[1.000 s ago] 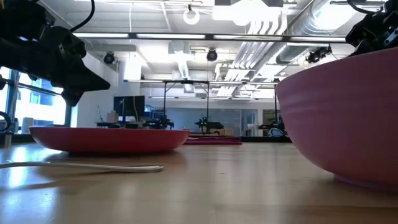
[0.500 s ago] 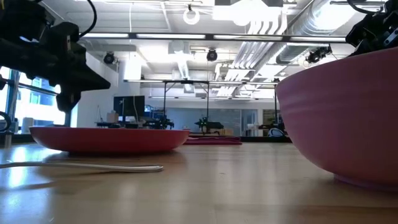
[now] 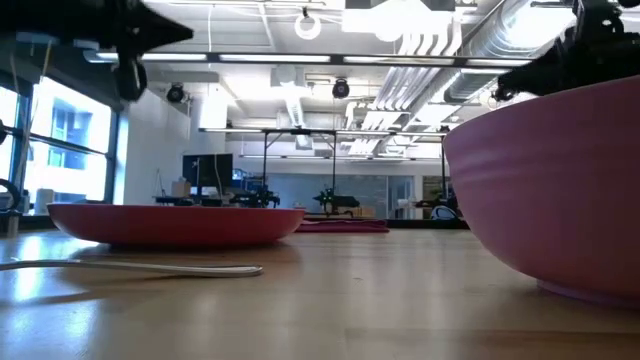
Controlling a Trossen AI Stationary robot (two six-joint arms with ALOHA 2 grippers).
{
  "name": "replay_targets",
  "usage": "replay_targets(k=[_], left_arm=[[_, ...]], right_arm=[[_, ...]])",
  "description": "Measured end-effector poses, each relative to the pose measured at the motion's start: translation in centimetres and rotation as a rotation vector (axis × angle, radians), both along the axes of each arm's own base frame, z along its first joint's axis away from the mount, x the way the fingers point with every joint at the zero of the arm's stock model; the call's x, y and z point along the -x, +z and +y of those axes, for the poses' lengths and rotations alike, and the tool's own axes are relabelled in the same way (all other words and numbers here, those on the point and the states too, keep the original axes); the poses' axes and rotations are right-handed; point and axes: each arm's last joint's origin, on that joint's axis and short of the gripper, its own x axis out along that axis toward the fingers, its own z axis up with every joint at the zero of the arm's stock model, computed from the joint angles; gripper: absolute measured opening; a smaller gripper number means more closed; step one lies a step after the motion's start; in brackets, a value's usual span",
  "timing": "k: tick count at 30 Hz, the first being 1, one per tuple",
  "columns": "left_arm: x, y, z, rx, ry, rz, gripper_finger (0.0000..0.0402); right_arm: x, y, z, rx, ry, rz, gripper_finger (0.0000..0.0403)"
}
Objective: Set table place
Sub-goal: Move the red plate to the center of the table
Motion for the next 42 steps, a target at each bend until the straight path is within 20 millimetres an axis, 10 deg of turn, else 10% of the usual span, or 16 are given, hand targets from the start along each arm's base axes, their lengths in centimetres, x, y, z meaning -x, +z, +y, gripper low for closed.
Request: replay_targets(k=[5, 10, 25, 34, 42], left_arm=[[-3.1, 5.2, -1.3, -0.060, 0.003, 0.332, 0.0000], [-7.4, 5.7, -2.0, -0.086, 0.000, 0.750, 0.0000], [-17.2, -8.3, -0.6, 0.072, -0.340, 1.372, 0.0000], [-18.1, -10.2, -0.6, 0.020, -0.401, 1.409, 0.0000], [-19.8, -12.0, -0.6, 0.008, -0.430, 1.334, 0.0000]], right_arm=[[0.2, 0.9, -0.1, -0.152, -0.021, -0.169, 0.0000], [0.6, 3.0, 0.1, -0.126, 0.086, -0.333, 0.0000], [-3.7, 19.2, 0.2, 0.121, -0.146, 0.368, 0.0000], [-6.6, 27.0, 0.6, 0.255, -0.135, 0.523, 0.0000], [-7.5, 29.1, 0.8, 0.310, -0.097, 0.530, 0.0000]])
